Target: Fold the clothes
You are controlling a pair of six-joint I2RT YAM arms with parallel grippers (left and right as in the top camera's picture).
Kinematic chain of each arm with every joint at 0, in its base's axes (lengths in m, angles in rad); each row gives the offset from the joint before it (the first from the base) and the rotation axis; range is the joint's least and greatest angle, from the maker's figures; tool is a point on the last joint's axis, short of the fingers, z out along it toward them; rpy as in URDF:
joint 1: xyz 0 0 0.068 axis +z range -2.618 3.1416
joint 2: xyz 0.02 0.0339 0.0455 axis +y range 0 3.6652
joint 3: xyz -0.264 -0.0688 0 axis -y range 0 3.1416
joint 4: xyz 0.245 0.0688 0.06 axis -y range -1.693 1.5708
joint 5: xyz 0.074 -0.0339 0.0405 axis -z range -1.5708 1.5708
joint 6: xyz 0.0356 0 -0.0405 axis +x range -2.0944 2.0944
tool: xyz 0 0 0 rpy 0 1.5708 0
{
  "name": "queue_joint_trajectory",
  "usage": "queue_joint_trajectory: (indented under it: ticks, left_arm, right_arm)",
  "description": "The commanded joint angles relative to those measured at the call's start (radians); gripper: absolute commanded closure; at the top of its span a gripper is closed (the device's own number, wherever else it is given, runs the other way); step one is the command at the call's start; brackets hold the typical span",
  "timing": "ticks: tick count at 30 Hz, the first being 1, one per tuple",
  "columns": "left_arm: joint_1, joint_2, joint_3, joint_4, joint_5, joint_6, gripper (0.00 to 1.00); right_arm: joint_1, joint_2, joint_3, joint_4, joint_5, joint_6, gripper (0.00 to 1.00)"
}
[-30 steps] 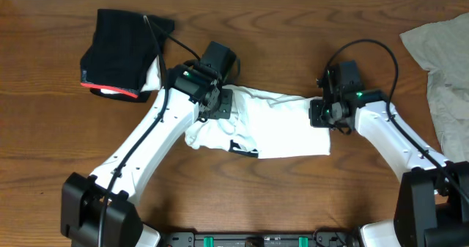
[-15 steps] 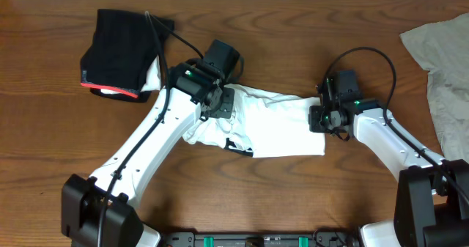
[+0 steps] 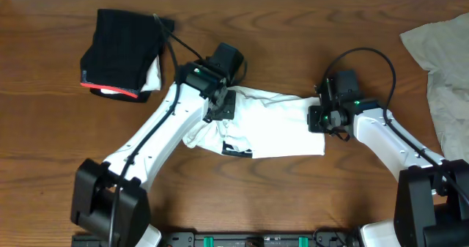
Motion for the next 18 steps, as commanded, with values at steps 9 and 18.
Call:
queue_joint_trajectory:
  ticks: [9, 18]
  left_arm:
    - [-0.019, 0.002, 0.03, -0.008, -0.016, -0.001, 0.94]
    - [-0.092, 0.002, 0.065, -0.029, -0.102, 0.014, 0.94]
  right_arm:
    - [-0.008, 0.0, -0.012, 0.021, -0.011, -0.003, 0.85]
    - [-0.008, 0.0, -0.045, 0.064, 0.005, -0.004, 0.85]
